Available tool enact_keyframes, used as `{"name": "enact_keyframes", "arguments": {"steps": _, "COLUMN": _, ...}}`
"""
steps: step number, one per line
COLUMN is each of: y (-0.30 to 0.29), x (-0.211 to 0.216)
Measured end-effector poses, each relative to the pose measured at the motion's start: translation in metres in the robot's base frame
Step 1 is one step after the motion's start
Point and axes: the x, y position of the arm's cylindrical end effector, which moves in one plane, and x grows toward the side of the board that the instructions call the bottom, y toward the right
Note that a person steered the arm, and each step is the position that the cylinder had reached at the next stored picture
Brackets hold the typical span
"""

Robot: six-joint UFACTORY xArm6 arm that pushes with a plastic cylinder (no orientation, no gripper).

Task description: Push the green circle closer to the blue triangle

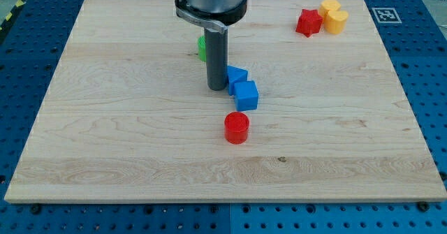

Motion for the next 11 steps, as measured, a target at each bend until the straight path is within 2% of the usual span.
{"name": "enact_keyframes", "arguments": {"steps": 1, "y": 0.0, "x": -0.001}}
{"name": "enact_keyframes", "arguments": {"steps": 2, "y": -0.038, "x": -0.01}}
{"name": "enact_keyframes", "arguments": {"steps": 3, "y": -0.084, "x": -0.042}}
{"name": "enact_keyframes", "arguments": {"steps": 4, "y": -0.089, "x": -0.077}}
{"name": "enact_keyframes", "arguments": {"steps": 6, "y": -0.078, "x": -0.102}}
{"name": "enact_keyframes", "arguments": {"steps": 9, "y": -0.039, "x": -0.099}}
{"name": "enact_keyframes", "arguments": {"steps": 11, "y": -0.019, "x": -0.082}}
